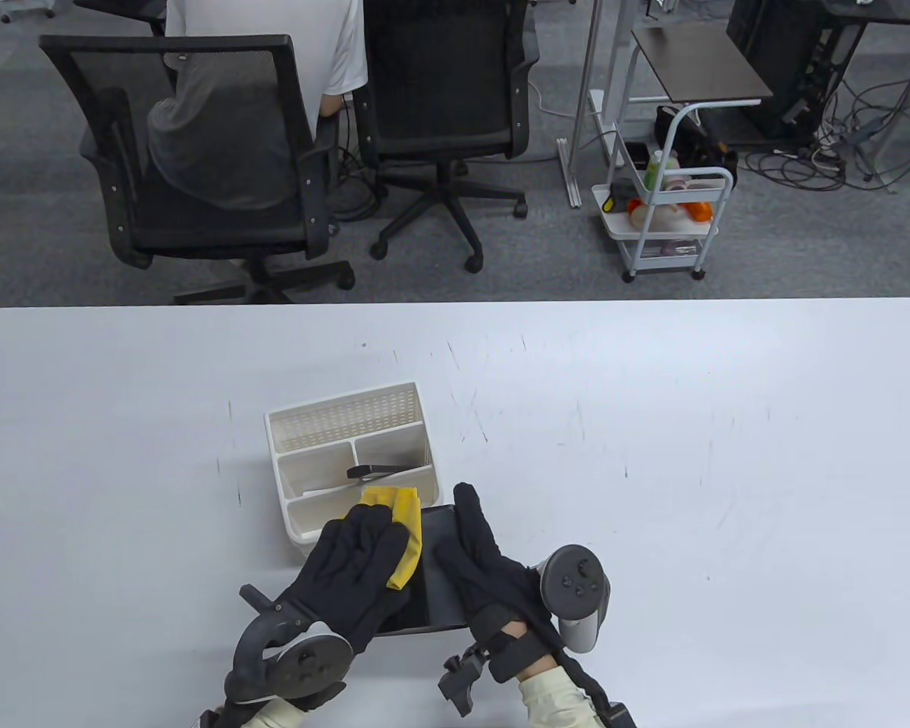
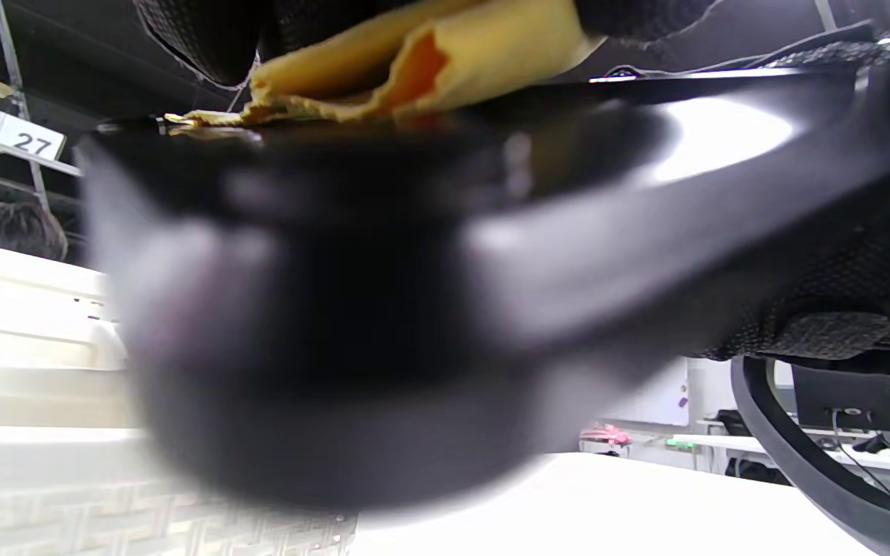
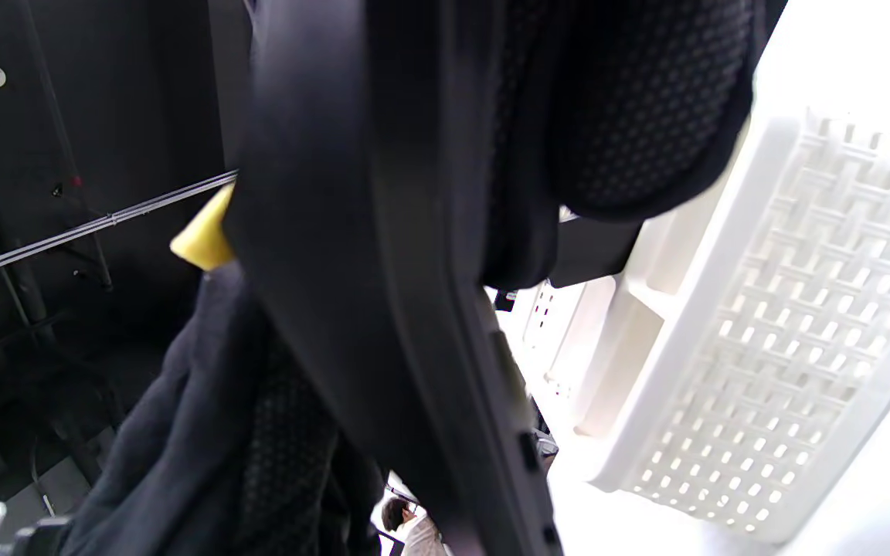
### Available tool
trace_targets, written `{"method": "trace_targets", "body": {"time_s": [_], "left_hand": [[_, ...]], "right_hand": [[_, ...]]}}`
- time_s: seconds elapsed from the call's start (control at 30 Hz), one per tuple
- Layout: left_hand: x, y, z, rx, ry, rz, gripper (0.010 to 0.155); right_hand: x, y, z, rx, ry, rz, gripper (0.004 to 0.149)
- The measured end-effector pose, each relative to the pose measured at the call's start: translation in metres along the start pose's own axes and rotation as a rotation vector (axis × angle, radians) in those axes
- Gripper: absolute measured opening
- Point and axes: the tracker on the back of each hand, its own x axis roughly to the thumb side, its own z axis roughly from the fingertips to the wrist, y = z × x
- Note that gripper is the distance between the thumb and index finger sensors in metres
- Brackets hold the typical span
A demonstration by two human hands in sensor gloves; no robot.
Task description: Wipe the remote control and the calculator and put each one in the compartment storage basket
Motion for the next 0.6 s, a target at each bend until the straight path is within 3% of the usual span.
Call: {"method": "trace_targets", "body": {"time_s": [0.23, 0.43, 0.6], "left_hand": [[0.027, -0.008, -0.002, -0.037, -0.131, -0.021, 0.058], [0.027, -0.01, -0.001, -0.017, -0.163, -0.043, 0.058], [0.014, -0.009, 0.001, -0.025, -0.135, -0.053, 0.057]], "right_hand": [[-0.007, -0.015, 0.003, -0.128, 0.036, -0.056, 0.07], [-0.007, -0.025, 0.006, -0.26, 0.052, -0.129, 0.07], [-0.003, -0.023, 0.004, -0.209, 0.036, -0.071, 0.069]]}}
